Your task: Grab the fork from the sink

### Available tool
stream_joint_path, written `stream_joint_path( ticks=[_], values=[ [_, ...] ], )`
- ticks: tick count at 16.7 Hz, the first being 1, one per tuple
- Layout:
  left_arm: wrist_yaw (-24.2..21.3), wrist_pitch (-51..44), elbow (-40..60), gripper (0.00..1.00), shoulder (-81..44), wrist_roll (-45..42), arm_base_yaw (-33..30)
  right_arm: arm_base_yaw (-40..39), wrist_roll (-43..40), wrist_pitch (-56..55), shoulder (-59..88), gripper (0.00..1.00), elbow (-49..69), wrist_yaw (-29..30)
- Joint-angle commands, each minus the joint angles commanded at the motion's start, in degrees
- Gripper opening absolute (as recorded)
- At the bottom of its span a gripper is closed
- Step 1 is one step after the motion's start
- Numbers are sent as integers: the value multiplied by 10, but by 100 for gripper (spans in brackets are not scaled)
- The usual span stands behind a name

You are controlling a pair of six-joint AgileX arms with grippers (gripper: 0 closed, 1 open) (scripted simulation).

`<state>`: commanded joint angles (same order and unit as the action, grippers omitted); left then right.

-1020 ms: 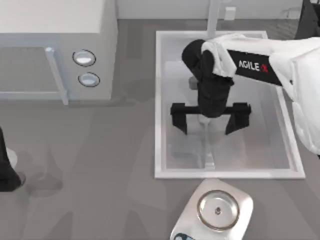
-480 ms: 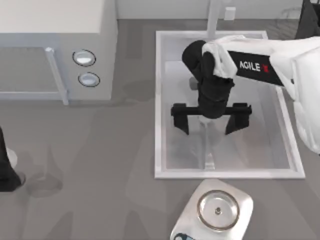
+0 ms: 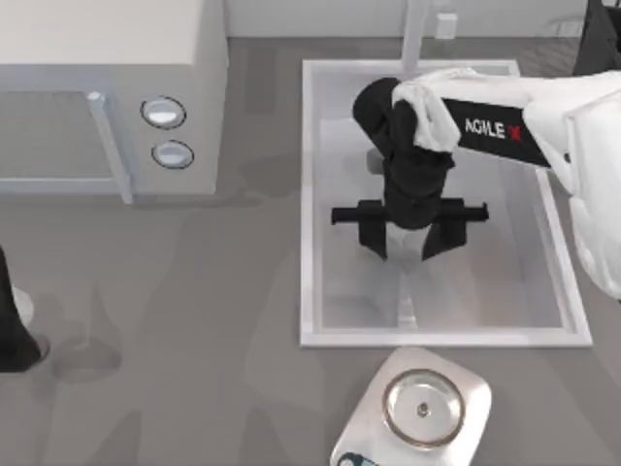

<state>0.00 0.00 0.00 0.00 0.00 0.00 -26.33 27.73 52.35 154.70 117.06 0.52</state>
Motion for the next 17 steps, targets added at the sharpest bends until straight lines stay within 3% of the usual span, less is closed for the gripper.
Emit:
stream_joint_path(
  ticks=[2,3,13,17],
  values=[
    [0,0,0,100,0,0,0,0,0,0,0,2,0,0],
    [0,0,0,100,0,0,0,0,0,0,0,0,0,0],
    [0,0,0,100,0,0,0,2,-7,18,-27,0,13,11],
    [0,0,0,100,0,0,0,2,-7,107,-41,0,88,10]
  ],
)
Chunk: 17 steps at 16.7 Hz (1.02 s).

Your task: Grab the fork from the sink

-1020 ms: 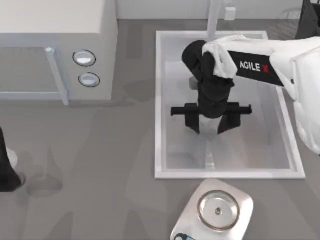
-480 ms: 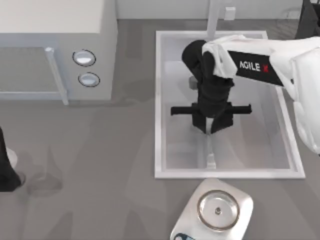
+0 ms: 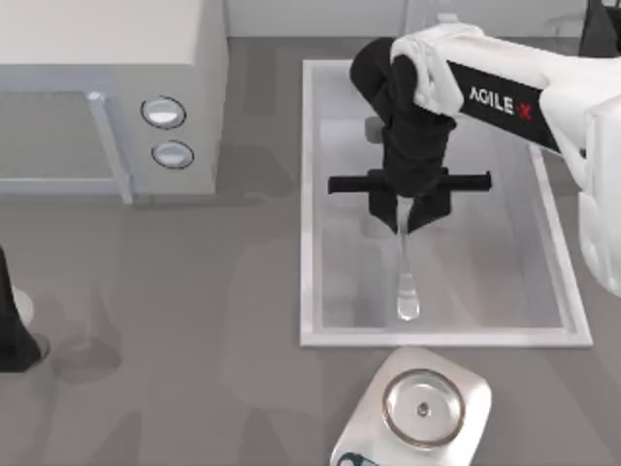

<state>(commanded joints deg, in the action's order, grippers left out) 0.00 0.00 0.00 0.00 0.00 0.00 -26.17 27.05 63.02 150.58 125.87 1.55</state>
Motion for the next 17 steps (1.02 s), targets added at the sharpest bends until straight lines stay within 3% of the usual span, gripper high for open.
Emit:
stream_joint_path(
  ticks=[7,13,17],
  values=[
    [0,0,0,100,0,0,0,1,-2,187,-42,0,142,-1],
    [0,0,0,100,0,0,0,1,-2,191,-45,0,146,-1],
    [0,0,0,100,0,0,0,34,-35,186,-104,0,85,-3]
  ],
)
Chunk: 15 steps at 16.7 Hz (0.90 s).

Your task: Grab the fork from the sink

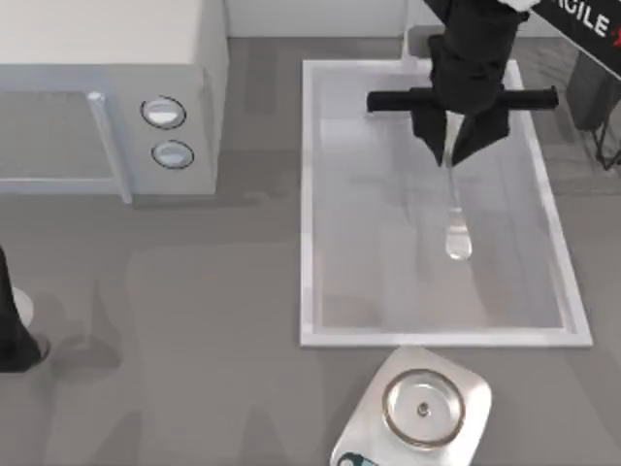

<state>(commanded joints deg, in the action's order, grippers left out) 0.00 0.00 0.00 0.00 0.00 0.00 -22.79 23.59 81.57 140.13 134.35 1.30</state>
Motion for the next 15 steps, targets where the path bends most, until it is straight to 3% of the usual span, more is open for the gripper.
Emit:
stream_joint_path(
  ticks=[10,15],
  values=[
    [0,0,0,100,0,0,0,192,-194,-31,-391,0,-455,-9],
    [0,0,0,100,0,0,0,260,-263,-41,-516,0,-584,-13]
  ],
)
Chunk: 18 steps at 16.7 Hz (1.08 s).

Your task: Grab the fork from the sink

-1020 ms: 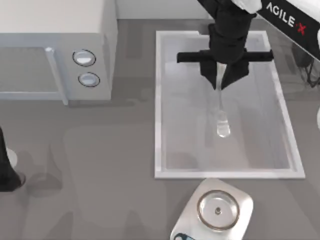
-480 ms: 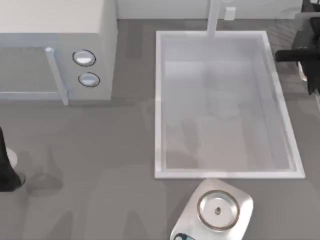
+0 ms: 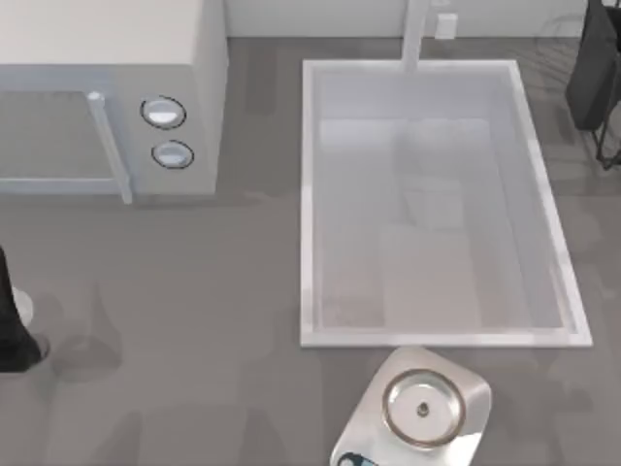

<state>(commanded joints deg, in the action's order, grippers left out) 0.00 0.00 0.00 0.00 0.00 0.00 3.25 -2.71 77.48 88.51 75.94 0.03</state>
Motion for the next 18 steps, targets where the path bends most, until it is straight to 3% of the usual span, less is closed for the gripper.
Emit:
stream_joint_path(
  ticks=[8,15,18],
  values=[
    [0,0,0,100,0,0,0,3,-4,-22,-3,0,-29,0],
    [0,0,0,100,0,0,0,3,-2,-222,30,0,-183,0],
    [0,0,0,100,0,0,0,3,-2,-257,41,0,-215,0]
  ],
)
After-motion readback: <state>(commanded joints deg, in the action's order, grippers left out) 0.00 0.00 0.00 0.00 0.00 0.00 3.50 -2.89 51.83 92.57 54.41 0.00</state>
